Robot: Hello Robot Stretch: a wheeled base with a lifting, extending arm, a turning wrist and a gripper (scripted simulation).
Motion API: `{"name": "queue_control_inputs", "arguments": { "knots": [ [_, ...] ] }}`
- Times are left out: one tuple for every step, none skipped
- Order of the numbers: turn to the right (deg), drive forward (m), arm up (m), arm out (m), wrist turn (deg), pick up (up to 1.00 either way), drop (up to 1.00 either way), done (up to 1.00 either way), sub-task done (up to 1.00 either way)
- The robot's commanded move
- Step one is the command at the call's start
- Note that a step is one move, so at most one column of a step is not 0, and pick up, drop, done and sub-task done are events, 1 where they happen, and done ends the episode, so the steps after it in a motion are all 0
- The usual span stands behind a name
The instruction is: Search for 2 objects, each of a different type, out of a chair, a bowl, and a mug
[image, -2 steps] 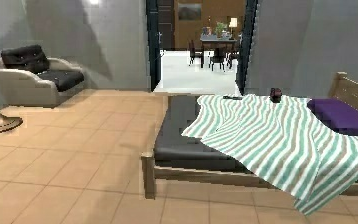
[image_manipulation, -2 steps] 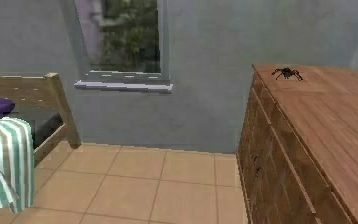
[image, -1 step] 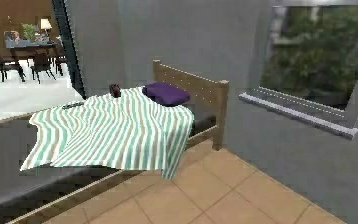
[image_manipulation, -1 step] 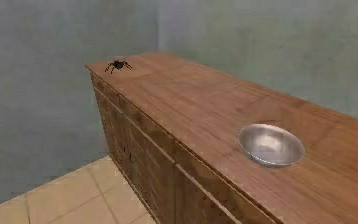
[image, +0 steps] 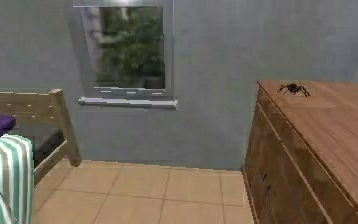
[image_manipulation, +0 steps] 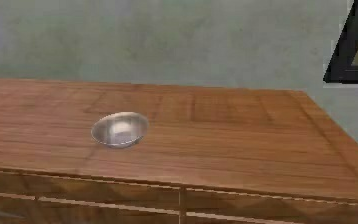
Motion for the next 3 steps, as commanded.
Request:
{"name": "queue_control_inputs", "arguments": {
  "knots": [
    [45.0, 0.00, 0.00, 0.00, 0.0, 0.00, 0.00, 0.00, 0.00],
    [30.0, 0.00, 0.00, 0.00, 0.0, 0.00, 0.00, 0.00, 0.00],
    [0.0, 0.00, 0.00, 0.00, 0.0, 0.00, 0.00, 0.00, 1.00]
  ]
}}
